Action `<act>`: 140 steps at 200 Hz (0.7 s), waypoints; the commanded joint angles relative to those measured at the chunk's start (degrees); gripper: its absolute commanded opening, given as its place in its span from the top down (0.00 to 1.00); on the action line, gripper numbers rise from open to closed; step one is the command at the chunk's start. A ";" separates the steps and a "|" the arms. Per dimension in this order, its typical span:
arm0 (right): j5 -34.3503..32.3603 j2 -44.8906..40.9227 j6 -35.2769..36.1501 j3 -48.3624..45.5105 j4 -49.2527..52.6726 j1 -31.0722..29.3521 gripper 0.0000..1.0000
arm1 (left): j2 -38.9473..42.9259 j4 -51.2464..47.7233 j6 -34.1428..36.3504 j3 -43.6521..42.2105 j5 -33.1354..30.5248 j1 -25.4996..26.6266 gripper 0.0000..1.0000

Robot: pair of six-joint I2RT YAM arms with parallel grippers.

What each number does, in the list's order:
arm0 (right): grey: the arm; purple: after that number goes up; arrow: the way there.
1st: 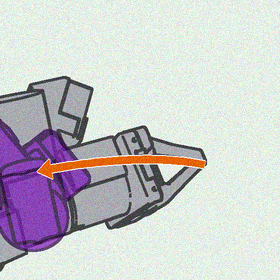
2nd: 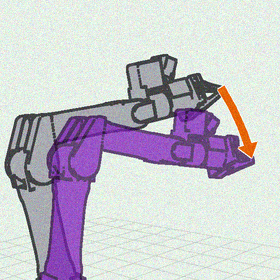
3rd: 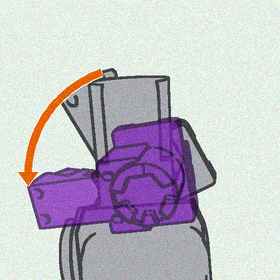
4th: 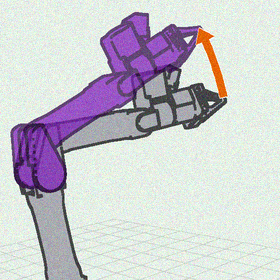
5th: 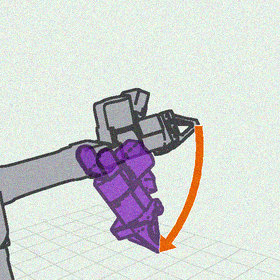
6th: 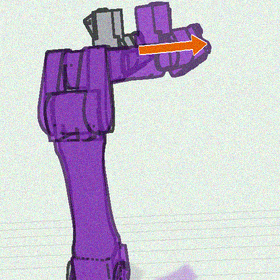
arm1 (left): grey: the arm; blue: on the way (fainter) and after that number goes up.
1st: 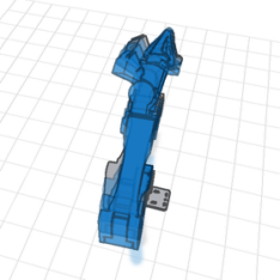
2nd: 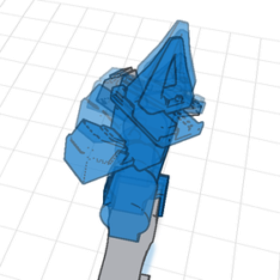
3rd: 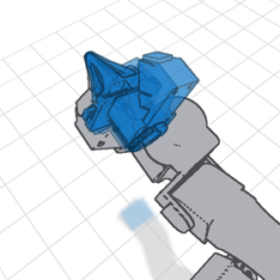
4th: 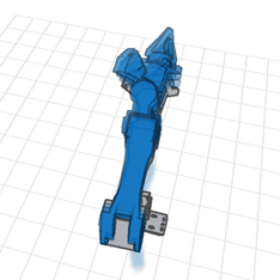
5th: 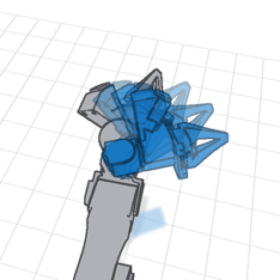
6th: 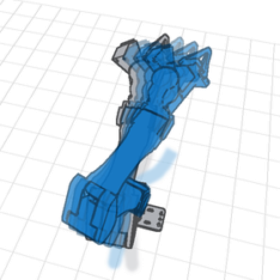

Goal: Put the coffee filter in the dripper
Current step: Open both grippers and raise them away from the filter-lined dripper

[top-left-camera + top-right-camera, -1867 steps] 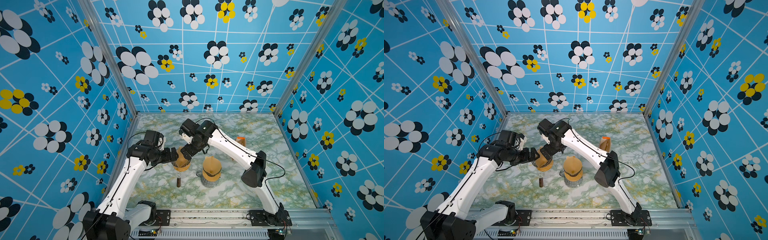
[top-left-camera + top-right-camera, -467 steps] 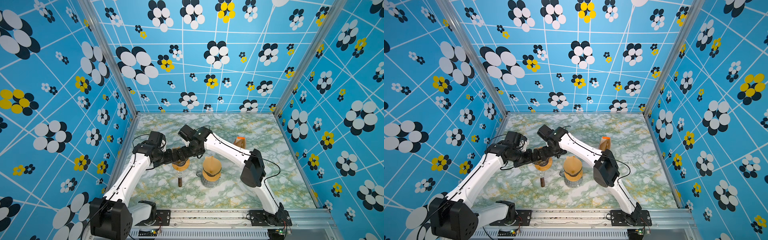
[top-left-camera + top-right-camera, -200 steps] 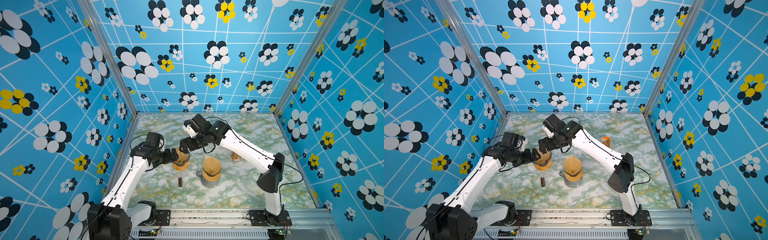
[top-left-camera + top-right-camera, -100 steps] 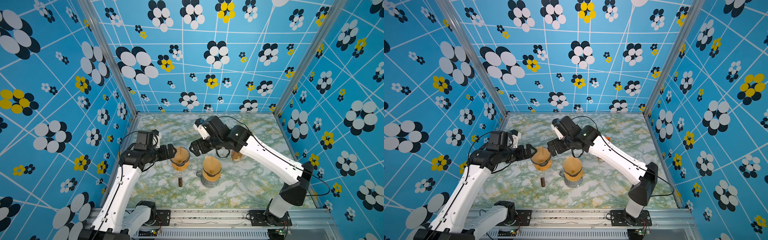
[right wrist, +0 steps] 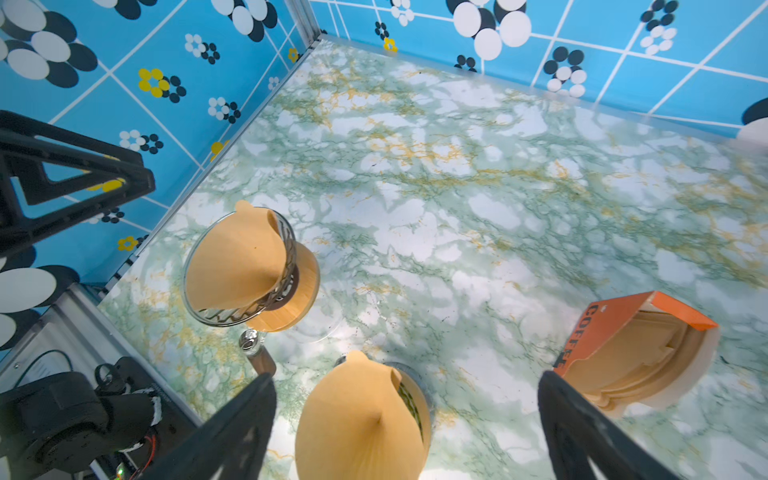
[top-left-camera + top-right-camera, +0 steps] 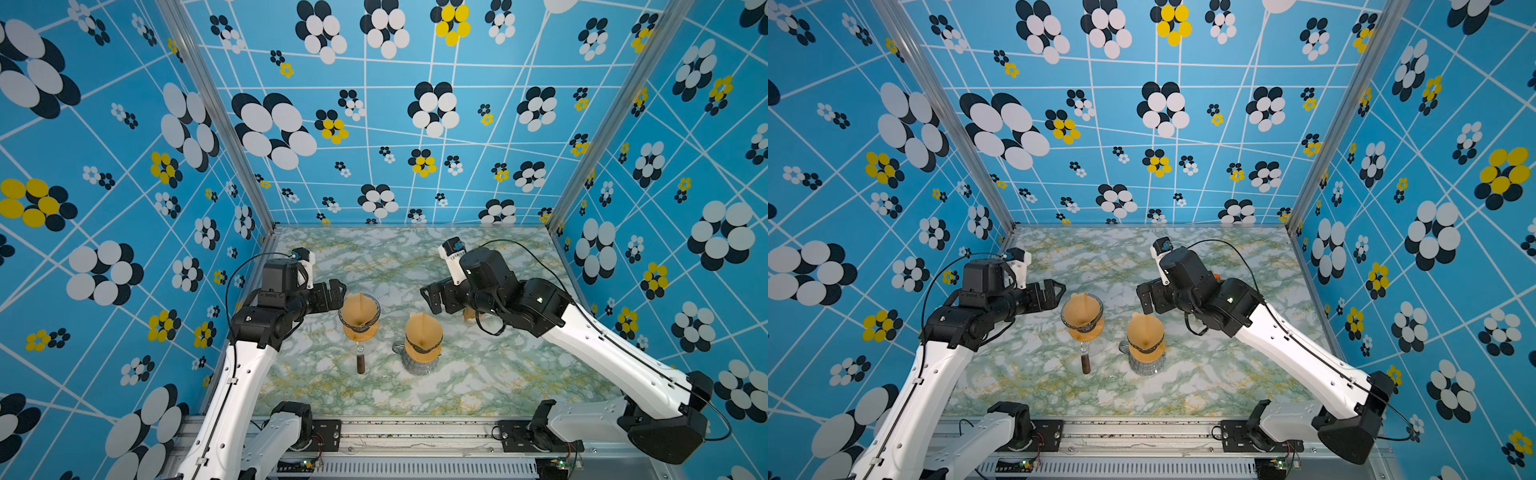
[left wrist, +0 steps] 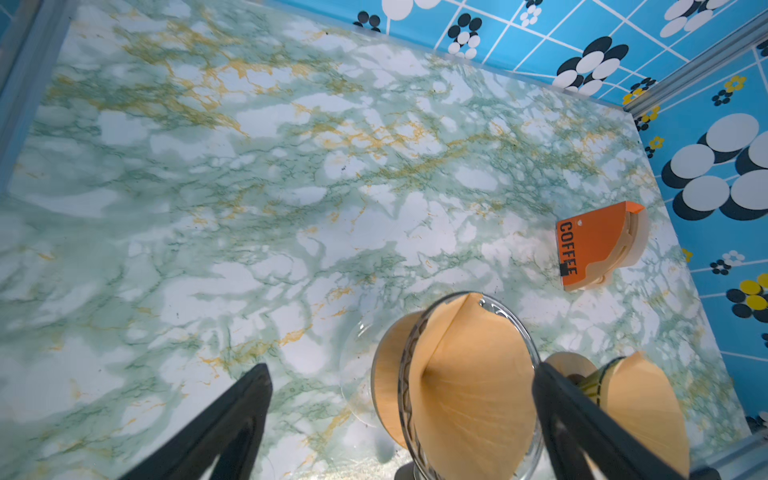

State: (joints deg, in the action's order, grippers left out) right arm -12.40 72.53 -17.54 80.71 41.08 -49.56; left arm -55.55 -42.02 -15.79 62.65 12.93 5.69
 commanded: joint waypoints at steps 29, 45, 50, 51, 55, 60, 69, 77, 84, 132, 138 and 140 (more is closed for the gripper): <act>-11.31 -8.79 5.50 -7.35 -3.53 2.37 0.01 | -3.60 13.42 6.18 -1.76 -3.99 -4.74 0.01; -12.42 -10.95 6.98 -10.36 -4.30 4.11 0.01 | -4.12 17.94 7.58 -4.13 -5.31 -5.68 0.01; -12.67 -11.80 7.61 -11.66 -5.14 4.65 0.01 | -4.13 19.65 7.81 -5.12 -5.60 -5.98 0.01; -12.79 -12.02 7.66 -12.08 -5.36 4.78 0.01 | -4.17 20.03 7.85 -5.32 -5.66 -6.06 0.01; -13.04 -12.85 7.91 -13.27 -6.20 5.23 0.01 | -4.21 21.46 8.13 -6.31 -6.00 -6.27 0.01; -13.10 -13.75 7.97 -14.64 -7.22 6.06 0.01 | -4.22 23.21 8.55 -7.45 -6.54 -6.44 0.01; -11.73 -15.32 8.00 -16.79 -8.65 8.09 0.01 | -4.30 26.21 9.08 -9.60 -8.00 -6.72 0.01; -10.29 -16.40 8.22 -18.57 -9.65 9.96 0.01 | -4.61 28.80 9.62 -11.57 -9.42 -6.88 0.01; -9.80 -17.23 8.17 -20.03 -10.52 11.58 0.01 | -4.99 30.93 9.97 -13.67 -10.44 -6.92 0.01; -5.60 -21.89 7.53 -30.22 -17.29 21.83 0.01 | -8.86 41.24 10.62 -20.78 -15.36 -7.28 0.01; -5.31 -22.15 7.28 -31.22 -18.10 22.89 0.01 | -9.11 42.95 10.64 -21.69 -15.95 -7.28 0.01; -5.23 -22.21 7.22 -31.53 -18.31 23.32 0.01 | -9.22 43.61 10.79 -22.16 -15.90 -7.32 0.01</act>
State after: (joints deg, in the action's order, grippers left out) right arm -20.03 51.92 -10.44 52.80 28.40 -29.76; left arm -64.25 -8.27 -5.93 43.27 1.50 -0.91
